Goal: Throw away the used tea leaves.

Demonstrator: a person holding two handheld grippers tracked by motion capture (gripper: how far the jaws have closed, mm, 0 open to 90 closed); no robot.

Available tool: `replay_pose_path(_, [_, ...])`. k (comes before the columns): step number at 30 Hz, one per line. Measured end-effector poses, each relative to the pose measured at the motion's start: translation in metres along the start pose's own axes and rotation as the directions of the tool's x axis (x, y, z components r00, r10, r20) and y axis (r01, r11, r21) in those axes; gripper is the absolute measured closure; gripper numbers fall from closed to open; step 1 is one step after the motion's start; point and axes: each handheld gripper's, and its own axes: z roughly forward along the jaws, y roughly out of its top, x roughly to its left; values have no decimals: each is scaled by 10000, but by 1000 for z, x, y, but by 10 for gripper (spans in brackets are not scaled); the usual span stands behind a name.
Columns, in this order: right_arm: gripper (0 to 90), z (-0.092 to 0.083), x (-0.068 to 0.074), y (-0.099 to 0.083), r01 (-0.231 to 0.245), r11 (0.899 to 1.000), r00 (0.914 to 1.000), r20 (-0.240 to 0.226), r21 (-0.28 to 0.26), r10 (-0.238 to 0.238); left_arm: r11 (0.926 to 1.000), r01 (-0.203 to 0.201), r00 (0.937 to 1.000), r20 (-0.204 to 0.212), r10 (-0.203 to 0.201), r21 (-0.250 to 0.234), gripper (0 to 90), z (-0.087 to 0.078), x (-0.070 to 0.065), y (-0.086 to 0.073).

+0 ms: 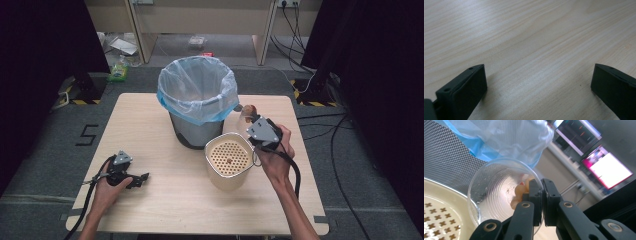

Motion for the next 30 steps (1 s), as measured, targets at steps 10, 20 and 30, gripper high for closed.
replay_pose_path(10, [876, -14, 36, -15, 1290, 9838, 9795, 1707, -1247, -1068, 10000, 8, 10000, -12, -8, -12, 0, 0, 0, 0])
replay_pose_path(20, [878, -16, 48, -13, 2942, 9447, 9335, 2558, -1451, -2514, 10000, 23, 10000, -26, -23, -13, 0, 0, 0, 0])
replay_pose_path(30, [878, -16, 65, -11, 3891, 9045, 8917, 3179, -1746, -3223, 10000, 29, 10000, -32, -29, -13, 0, 0, 0, 0])
